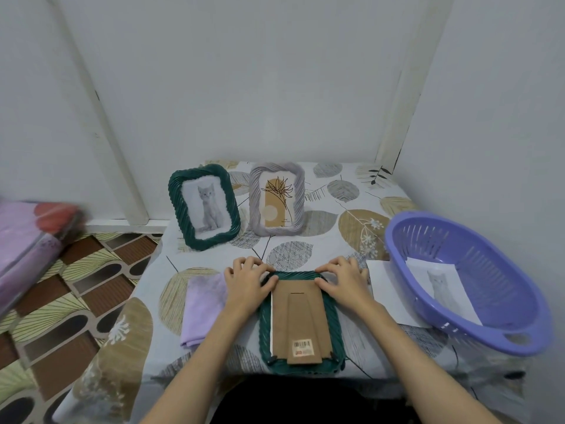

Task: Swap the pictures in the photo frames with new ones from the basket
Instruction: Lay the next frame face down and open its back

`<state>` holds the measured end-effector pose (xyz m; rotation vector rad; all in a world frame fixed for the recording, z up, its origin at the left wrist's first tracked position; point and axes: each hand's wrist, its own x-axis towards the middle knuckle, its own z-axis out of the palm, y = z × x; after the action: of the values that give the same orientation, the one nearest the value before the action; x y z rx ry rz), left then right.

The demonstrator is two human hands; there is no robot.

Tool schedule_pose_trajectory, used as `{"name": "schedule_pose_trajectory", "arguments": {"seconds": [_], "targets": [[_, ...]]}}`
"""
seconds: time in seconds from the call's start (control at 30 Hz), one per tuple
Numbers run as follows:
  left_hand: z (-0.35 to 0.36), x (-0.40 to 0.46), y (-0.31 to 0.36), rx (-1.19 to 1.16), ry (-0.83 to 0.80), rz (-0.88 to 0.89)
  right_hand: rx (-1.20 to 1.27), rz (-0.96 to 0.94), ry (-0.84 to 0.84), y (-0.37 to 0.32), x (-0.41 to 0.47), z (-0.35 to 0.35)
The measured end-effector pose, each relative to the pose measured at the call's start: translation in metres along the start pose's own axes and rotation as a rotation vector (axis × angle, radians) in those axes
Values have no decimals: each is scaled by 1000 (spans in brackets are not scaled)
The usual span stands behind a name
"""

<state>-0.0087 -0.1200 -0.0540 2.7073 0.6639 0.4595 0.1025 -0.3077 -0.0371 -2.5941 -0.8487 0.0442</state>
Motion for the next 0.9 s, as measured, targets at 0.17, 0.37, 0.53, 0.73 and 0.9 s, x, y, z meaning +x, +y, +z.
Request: {"name": "schedule_pose_trajectory", "arguments": {"seconds": [0.17,0.37,0.53,0.73,0.9], "targets": [[0,5,1,10,16,2,13,6,15,-1,7,2],[1,9,2,-55,-13,-50,58,55,34,-2,11,7],[-11,-2,5,-34,-37,-24,5,75,11,-6,-7,-1],[-47,-61,-10,-63,-410,224,-8,-72,-169,0,-88,-23],[-50,-85,-14,-56,-438,243,-49,-89,-262,-2,-116,-24]]}}
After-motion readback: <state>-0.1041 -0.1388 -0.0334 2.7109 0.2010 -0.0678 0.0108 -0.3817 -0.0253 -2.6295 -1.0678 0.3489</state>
